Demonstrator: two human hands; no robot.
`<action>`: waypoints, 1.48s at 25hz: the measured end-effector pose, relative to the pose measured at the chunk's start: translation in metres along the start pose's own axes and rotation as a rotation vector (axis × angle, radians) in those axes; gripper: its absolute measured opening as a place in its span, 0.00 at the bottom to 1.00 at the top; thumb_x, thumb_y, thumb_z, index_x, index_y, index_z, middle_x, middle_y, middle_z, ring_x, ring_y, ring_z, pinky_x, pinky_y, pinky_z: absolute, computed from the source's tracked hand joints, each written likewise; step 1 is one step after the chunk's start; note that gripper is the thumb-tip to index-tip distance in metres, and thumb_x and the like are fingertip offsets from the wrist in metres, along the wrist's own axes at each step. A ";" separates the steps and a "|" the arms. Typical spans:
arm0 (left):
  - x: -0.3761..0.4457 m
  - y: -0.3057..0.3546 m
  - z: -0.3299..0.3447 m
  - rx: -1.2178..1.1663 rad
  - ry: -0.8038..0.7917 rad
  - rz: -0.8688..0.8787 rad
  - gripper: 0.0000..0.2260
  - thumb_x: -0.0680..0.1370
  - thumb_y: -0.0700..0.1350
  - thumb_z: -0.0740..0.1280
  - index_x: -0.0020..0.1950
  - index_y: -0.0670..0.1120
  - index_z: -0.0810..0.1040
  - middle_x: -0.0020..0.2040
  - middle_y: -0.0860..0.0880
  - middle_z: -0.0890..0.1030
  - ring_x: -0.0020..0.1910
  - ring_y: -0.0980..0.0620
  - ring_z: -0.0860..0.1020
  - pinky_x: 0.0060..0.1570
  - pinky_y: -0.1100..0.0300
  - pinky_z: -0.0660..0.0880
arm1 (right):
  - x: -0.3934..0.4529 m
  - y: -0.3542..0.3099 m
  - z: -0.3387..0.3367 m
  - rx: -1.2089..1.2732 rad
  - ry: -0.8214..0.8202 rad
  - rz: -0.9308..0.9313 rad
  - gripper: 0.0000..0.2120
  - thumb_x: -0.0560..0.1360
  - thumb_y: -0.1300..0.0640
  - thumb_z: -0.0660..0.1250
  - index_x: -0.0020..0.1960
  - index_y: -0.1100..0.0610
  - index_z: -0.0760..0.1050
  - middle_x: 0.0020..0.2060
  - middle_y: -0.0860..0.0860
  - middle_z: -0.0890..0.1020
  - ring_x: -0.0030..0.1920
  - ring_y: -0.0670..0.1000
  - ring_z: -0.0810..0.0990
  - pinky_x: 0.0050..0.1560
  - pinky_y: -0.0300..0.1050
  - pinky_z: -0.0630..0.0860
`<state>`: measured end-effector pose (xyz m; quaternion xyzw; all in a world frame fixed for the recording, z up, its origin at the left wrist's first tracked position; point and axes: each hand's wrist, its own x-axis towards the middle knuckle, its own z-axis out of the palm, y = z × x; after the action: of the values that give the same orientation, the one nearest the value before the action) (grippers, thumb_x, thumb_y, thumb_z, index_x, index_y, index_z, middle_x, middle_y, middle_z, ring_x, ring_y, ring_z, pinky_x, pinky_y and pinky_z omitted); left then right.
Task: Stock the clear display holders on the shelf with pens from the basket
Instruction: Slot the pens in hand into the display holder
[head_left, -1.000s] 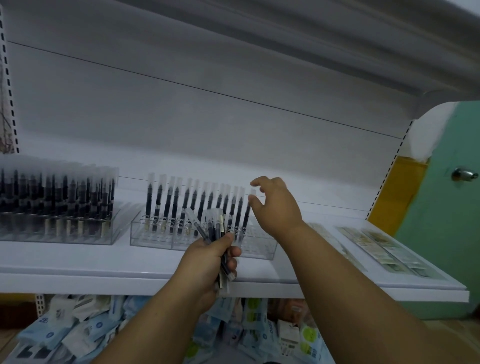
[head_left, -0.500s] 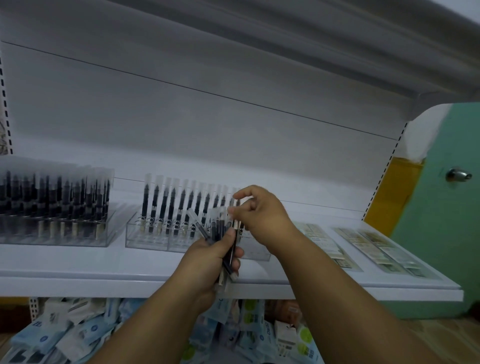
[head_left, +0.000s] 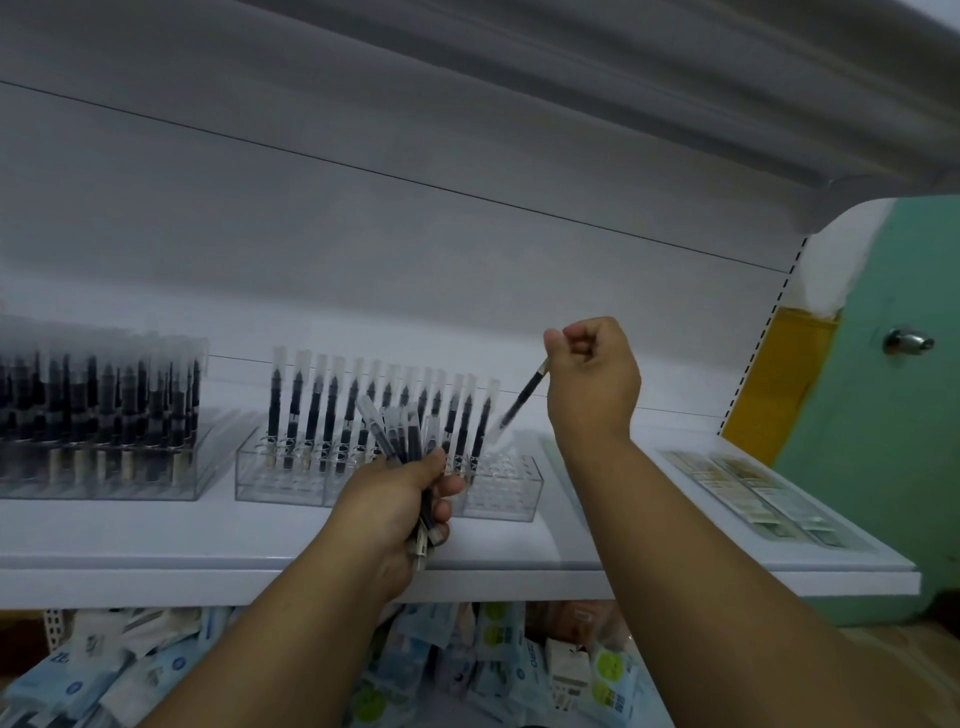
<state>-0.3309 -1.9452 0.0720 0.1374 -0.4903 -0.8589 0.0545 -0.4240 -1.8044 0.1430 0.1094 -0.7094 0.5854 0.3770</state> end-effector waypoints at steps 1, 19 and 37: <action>0.000 -0.002 0.000 -0.012 -0.002 -0.004 0.05 0.79 0.41 0.67 0.50 0.40 0.76 0.30 0.45 0.81 0.23 0.52 0.71 0.22 0.63 0.67 | -0.001 0.003 0.002 -0.036 -0.038 -0.020 0.06 0.77 0.56 0.70 0.44 0.56 0.74 0.35 0.49 0.78 0.34 0.45 0.75 0.34 0.28 0.71; 0.005 -0.005 0.006 0.041 0.081 0.217 0.07 0.79 0.39 0.68 0.52 0.36 0.79 0.33 0.43 0.81 0.23 0.52 0.69 0.23 0.60 0.69 | -0.044 0.025 0.002 -0.530 -0.309 -0.681 0.16 0.75 0.62 0.67 0.62 0.54 0.78 0.61 0.53 0.73 0.45 0.49 0.74 0.42 0.44 0.73; 0.003 -0.008 0.002 -0.030 0.017 0.115 0.08 0.79 0.44 0.68 0.48 0.39 0.80 0.34 0.44 0.83 0.21 0.53 0.70 0.29 0.61 0.64 | -0.025 0.045 0.011 -0.527 -0.587 0.021 0.16 0.77 0.56 0.69 0.34 0.55 0.67 0.29 0.48 0.71 0.31 0.46 0.69 0.32 0.39 0.65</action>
<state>-0.3339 -1.9400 0.0654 0.1155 -0.4840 -0.8604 0.1101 -0.4381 -1.8084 0.0925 0.1644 -0.9140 0.3311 0.1673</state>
